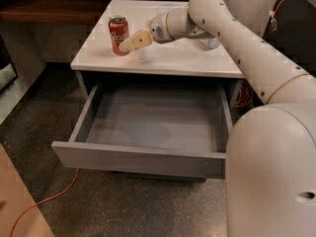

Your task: Place coke can into top drawer

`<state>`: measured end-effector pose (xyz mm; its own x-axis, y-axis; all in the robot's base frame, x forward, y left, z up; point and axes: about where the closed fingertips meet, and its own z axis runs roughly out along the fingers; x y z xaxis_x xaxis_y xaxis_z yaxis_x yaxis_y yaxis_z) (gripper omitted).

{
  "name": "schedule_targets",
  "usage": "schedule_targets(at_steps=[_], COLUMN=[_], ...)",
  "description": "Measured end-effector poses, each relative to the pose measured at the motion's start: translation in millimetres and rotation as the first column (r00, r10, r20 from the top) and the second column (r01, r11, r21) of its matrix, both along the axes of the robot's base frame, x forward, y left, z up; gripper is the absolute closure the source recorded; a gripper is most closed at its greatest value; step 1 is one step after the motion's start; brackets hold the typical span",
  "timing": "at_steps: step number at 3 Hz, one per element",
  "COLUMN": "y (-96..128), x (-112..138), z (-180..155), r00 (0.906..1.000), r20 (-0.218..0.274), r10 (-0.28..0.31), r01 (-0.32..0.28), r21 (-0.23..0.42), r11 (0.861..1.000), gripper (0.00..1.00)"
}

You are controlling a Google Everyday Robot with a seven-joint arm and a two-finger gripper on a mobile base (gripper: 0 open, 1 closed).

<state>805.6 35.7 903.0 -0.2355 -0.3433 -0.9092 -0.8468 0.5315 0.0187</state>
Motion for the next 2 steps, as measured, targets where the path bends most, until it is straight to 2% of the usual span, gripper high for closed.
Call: schedule_targets(at_steps=[2], y=[27.9], x=[30.1], z=[4.7], r00=[0.9996], r20=[0.024], r10=[-0.016], r01=[0.015], r21=[0.041], r11=[0.999], gripper=[0.00])
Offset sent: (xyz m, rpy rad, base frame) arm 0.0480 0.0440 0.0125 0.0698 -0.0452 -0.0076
